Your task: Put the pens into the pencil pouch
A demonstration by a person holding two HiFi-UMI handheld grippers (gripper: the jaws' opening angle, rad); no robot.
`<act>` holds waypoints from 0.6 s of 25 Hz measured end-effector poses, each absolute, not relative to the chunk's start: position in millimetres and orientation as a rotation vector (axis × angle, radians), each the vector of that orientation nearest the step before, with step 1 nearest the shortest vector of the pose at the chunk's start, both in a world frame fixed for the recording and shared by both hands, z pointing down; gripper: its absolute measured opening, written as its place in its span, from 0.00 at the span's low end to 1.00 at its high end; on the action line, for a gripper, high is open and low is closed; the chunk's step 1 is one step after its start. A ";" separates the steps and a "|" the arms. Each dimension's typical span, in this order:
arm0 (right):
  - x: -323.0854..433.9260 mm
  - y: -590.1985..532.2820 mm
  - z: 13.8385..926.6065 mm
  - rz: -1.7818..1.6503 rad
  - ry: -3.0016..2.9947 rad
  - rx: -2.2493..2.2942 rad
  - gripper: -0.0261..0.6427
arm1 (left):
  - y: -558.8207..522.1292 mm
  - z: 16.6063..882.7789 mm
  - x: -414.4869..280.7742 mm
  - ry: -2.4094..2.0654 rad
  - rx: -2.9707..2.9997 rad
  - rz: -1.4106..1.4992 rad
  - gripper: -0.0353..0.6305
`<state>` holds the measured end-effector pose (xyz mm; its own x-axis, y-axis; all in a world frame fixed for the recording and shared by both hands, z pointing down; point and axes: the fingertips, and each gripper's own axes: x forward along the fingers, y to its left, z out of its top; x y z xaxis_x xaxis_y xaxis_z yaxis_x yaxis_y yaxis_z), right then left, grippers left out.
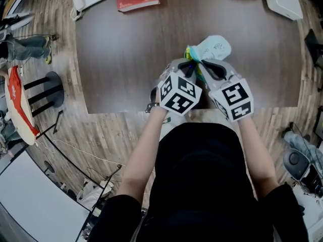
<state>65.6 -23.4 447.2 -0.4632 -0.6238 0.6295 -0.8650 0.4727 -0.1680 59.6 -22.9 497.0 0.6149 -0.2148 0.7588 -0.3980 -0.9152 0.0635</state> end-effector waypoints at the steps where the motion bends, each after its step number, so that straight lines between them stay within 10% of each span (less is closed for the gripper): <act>1: 66.0 -23.2 447.0 0.656 -2.234 1.235 0.07 | -22.8 497.5 60.9 -0.502 2.614 1.182 0.11; 15: 71.9 -21.2 444.4 0.664 -2.236 1.252 0.07 | -21.6 500.6 69.0 -0.486 2.635 1.185 0.12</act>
<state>71.9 -21.2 444.4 -0.4597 -0.6319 0.6240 -0.8700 0.4615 -0.1737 69.0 -21.6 500.6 0.6221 -0.2101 0.7543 -0.3804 -0.9231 0.0566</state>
